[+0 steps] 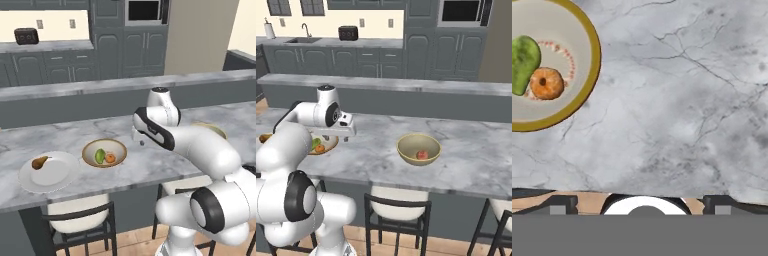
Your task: Take the fruits from the plate on the dining counter and place two fruits in each bowl.
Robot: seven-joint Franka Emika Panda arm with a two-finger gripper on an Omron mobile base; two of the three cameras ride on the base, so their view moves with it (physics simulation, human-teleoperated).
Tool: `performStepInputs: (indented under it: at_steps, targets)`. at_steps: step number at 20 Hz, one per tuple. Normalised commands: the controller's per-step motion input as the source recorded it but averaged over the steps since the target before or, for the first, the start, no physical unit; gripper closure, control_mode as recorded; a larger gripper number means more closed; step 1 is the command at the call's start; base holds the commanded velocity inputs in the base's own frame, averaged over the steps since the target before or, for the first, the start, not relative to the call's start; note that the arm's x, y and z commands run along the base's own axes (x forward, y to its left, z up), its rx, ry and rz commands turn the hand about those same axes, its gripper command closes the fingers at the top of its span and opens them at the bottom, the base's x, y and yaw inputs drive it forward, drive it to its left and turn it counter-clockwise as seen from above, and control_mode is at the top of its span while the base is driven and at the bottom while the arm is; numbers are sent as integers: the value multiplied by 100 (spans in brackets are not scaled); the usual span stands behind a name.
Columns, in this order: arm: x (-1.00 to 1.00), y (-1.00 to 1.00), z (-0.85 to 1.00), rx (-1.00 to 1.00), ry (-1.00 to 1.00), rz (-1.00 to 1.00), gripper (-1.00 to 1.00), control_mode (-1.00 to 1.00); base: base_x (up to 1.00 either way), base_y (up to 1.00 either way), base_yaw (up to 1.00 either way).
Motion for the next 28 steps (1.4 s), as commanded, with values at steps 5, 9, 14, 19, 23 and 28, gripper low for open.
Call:
performStepInputs:
  at_steps: [5, 9, 14, 19, 23, 28]
  targets:
    - [0, 0, 0, 0, 0, 0, -100, 100, -1, 91, 6]
    - [0, 0, 0, 0, 0, 0, -100, 100, -68, 63, 17]
    - [0, 0, 0, 0, 0, 0, -100, 100, 14, 55, -1]
    - [0, 0, 0, 0, 0, 0, -100, 100, 28, 95, -2]
    - [10, 12, 0, 0, 0, 0, -100, -100, 24, 53, 0]
    - [58, 68, -9, 0, 0, -8, -100, -100, 0, 0, 0]
